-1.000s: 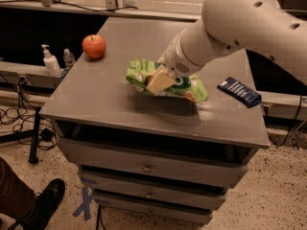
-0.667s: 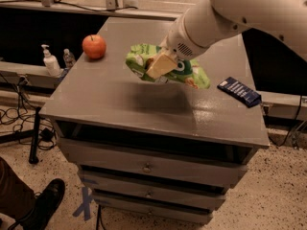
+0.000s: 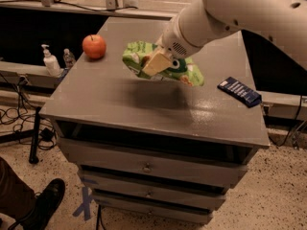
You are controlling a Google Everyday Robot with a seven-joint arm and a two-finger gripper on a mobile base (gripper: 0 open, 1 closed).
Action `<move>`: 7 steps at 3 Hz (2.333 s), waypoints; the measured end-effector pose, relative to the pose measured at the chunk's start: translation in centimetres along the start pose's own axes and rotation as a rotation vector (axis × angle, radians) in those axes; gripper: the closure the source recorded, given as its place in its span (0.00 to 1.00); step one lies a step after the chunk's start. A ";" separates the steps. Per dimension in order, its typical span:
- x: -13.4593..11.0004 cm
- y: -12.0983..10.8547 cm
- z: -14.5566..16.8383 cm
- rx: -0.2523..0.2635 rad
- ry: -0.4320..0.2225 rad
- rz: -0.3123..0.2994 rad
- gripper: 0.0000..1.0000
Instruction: Move green rice chip bag near apple
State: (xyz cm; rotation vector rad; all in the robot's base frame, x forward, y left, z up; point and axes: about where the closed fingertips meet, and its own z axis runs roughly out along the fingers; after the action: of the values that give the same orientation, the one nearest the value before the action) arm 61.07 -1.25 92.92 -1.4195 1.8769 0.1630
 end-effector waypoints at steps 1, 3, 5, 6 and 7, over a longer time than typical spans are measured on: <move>-1.3 -2.7 2.7 0.032 -0.026 -0.030 1.00; -4.3 -6.6 7.9 0.066 -0.038 -0.099 1.00; -4.8 -8.2 14.4 0.055 0.023 -0.138 1.00; -3.8 -8.9 16.4 0.051 0.053 -0.128 1.00; -3.6 -9.1 17.0 0.048 0.059 -0.125 1.00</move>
Offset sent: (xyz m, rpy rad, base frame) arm 0.1103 0.0383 0.0005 0.0106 -0.1300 0.0269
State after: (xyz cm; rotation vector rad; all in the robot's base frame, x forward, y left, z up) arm 77.58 6.97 86.32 -1.5185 1.8203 0.0152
